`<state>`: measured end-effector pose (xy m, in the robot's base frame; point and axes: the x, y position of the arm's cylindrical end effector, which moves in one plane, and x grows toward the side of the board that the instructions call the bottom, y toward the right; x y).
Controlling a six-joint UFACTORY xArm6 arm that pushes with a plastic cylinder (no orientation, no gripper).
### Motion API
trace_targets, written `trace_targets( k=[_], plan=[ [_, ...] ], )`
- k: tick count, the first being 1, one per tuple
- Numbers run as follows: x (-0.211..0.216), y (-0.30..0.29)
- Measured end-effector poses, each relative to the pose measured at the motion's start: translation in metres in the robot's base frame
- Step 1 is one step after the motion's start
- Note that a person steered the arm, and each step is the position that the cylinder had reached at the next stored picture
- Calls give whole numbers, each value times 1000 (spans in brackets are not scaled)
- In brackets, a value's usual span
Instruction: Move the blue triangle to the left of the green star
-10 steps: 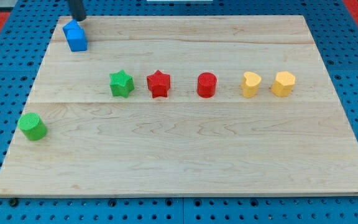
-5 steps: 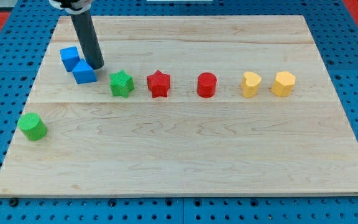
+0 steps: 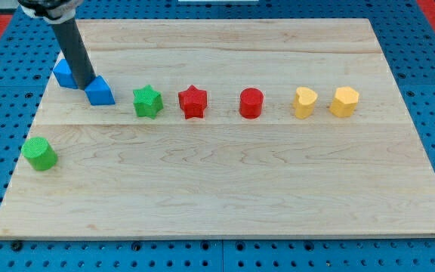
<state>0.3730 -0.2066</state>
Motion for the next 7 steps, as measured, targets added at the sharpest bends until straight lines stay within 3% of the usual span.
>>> trace_targets(
  k=[6,7],
  plan=[
    [15,9],
    [21,-43]
  ],
)
